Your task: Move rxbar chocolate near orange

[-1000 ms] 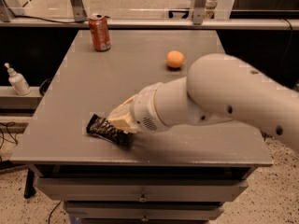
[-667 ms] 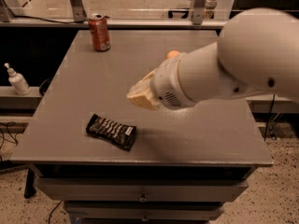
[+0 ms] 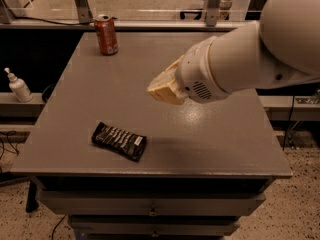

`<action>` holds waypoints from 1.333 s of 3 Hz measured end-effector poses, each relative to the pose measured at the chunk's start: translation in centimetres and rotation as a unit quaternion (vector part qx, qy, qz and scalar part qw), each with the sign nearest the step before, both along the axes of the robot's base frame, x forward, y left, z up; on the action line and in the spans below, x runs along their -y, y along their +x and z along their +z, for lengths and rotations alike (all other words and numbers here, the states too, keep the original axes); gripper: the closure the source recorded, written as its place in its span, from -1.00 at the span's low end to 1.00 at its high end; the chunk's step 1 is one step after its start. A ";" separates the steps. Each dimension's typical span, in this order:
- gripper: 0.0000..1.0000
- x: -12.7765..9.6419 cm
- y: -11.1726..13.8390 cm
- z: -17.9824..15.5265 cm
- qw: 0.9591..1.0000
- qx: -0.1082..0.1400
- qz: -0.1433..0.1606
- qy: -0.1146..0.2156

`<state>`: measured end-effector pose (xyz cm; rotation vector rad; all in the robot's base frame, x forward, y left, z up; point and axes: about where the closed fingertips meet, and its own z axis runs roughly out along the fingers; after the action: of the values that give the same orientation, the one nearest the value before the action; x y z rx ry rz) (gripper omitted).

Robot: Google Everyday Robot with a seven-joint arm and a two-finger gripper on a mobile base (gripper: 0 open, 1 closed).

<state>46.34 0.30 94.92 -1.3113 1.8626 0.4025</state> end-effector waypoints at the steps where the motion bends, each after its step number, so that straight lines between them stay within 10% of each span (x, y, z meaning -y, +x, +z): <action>1: 0.15 -3.1 -0.2 -3.0 0.999 -0.035 0.013 0.024; 4: -1.00 -9.0 -1.7 -9.5 0.991 -0.115 0.035 0.063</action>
Offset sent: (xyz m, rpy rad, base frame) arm -0.0055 0.0934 -0.0939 0.1465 0.2328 0.0755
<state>44.60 9.27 85.38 -1.2912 1.9468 0.7226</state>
